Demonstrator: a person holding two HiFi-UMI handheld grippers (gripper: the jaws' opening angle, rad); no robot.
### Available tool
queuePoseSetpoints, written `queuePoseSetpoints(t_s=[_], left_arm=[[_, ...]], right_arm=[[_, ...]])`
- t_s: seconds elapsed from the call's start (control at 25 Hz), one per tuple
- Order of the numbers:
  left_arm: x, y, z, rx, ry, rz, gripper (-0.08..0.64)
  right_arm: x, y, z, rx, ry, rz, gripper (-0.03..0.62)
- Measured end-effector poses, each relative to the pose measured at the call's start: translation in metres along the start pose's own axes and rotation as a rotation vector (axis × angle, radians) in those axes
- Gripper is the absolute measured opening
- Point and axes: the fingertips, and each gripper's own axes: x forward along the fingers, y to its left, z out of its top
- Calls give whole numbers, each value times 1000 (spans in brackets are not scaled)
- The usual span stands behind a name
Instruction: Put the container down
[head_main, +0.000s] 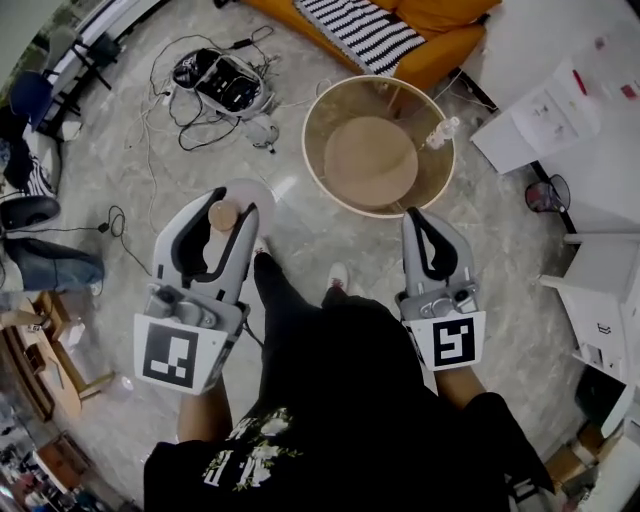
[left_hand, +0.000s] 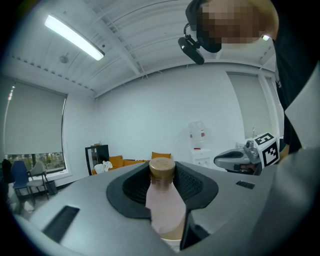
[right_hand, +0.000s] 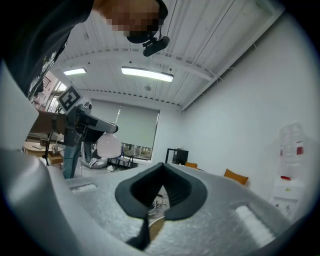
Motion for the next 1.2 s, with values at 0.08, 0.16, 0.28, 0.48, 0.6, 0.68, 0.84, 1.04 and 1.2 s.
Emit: queuePoseSetpoints(t_s=[0.08,0.16,0.28,0.48,0.6,0.68,0.84,1.04,1.2], left_arm=[[14,1,1,2,-6,-39,149],[25,4,3,1,-15,-76,149],[41,10,8,14,-23,-118,149],[72,31,17,30,-33,-203,149],[86,47,17,28,-25,-253,149],[97,57,18,29,-24,-289,149],[115,76,25,47,-32,-359,149],[129,110,25,72,-46,-410,149],[139,135,22,91,-52,-465,149]], right_arm=[[3,-9,0,3,2,-43,-5],[5,-11,0,5,10,-75,-5],[10,-14,0,-4,31,-108,-5],[33,-25,1,-5,53,-185,-5],[49,-23,4,-7,63,-230,-5],[59,-25,7,-9,65,-265,-5],[79,-24,11,-3,70,-336,-5],[104,-13,12,-12,85,-401,-5],[127,-6,12,-14,94,-461,-5]])
